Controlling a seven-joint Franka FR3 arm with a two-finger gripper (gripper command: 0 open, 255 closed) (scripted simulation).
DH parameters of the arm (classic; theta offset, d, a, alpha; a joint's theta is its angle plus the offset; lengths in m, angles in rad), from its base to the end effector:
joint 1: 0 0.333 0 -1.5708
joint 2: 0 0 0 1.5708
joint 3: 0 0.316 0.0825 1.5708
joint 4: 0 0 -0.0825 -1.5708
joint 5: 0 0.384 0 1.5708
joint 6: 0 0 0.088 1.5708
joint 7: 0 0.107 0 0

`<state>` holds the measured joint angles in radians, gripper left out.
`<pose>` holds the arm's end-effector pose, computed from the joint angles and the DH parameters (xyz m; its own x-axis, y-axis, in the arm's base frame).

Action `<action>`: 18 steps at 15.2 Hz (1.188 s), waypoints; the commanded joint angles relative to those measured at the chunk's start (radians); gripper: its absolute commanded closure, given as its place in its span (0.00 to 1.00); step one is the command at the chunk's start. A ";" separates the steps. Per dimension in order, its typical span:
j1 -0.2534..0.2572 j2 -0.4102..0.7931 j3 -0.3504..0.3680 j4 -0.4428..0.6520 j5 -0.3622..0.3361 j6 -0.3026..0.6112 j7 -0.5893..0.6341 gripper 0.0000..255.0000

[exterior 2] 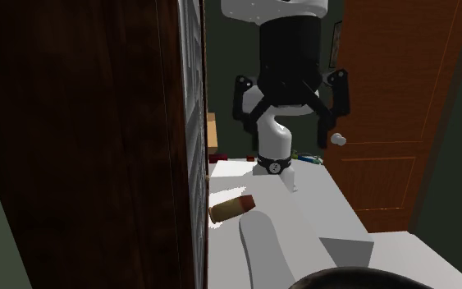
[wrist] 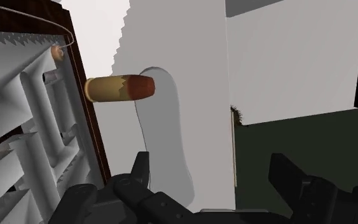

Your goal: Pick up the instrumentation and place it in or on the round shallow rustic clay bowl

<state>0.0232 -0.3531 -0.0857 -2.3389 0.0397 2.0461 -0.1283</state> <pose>0.4464 -0.0277 0.4767 0.9965 0.0510 0.0661 0.0549 -0.9968 -0.0579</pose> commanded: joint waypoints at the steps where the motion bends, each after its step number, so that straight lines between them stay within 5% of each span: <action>1: 0.001 0.069 -0.011 0.005 -0.005 0.052 -0.038 0.00; 8: 0.002 0.324 -0.030 0.080 -0.014 0.191 -0.151 0.00; 18: 0.002 0.401 -0.029 0.047 -0.001 0.298 -0.166 0.00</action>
<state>0.0244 0.0462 -0.1155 -2.2896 0.0379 2.3397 -0.2948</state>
